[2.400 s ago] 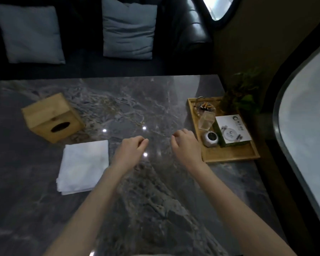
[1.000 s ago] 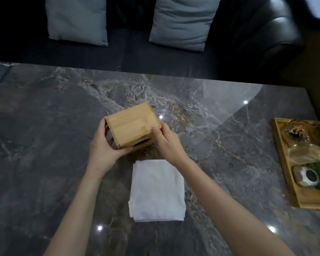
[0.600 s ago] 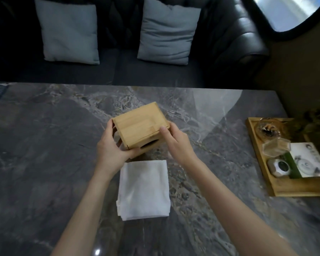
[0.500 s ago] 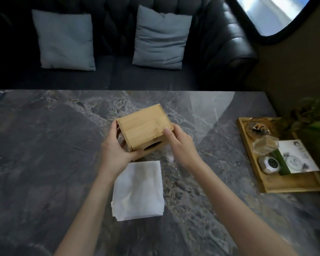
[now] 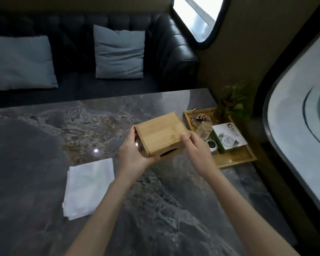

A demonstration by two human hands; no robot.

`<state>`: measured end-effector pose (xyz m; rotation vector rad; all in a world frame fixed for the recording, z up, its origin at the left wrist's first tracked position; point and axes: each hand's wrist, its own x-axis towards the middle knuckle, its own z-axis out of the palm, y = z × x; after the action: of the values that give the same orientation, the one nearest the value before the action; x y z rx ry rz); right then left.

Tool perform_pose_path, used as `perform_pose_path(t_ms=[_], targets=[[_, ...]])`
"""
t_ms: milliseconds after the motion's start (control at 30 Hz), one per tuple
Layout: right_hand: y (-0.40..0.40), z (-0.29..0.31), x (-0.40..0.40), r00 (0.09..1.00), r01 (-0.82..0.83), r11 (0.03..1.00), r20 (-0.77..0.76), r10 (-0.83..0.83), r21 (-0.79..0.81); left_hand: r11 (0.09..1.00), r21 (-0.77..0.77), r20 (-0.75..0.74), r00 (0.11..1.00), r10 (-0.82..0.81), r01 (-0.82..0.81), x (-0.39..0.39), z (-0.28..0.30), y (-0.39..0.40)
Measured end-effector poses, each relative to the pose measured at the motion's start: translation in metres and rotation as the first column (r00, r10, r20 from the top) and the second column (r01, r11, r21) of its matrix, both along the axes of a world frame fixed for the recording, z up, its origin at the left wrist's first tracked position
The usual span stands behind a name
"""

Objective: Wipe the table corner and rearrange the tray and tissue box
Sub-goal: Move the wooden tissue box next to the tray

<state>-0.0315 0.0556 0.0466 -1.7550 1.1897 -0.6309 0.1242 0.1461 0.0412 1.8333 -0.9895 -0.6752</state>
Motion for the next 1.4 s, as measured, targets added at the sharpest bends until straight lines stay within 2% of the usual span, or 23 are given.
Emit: perform_pose_path(t_ms=[167, 367, 600, 700, 1033, 1400], targets=[[-0.007, -0.003, -0.069, 0.993, 0.110, 0.994, -0.039, -0.110, 0.018, 0.999, 0.025, 0.014, 0.999, -0.036, 0.035, -0.065, -0.008, -0.021], [-0.011, -0.014, -0.143, 0.973, 0.229, 0.972, -0.009, -0.229, 0.051, 0.992, 0.030, 0.014, 0.993, -0.120, 0.119, -0.139, -0.017, -0.040], [-0.004, -0.026, -0.211, 0.945, 0.327, 0.941, -0.005, -0.328, 0.089, 0.982, 0.041, -0.086, 0.980, -0.182, 0.186, -0.203, -0.045, -0.046], [0.000, -0.036, -0.232, 0.933, 0.360, 0.928, -0.033, -0.358, 0.094, 0.975, 0.061, -0.053, 0.976, -0.211, 0.214, -0.224, -0.056, -0.045], [0.006, -0.067, -0.262, 0.923, 0.377, 0.897, -0.015, -0.384, 0.231, 0.973, 0.079, -0.050, 0.976, -0.212, 0.216, -0.263, -0.077, -0.035], [0.003, -0.081, -0.264, 0.922, 0.362, 0.889, 0.031, -0.386, 0.280, 0.976, 0.130, 0.023, 0.983, -0.181, 0.177, -0.269, -0.087, -0.034]])
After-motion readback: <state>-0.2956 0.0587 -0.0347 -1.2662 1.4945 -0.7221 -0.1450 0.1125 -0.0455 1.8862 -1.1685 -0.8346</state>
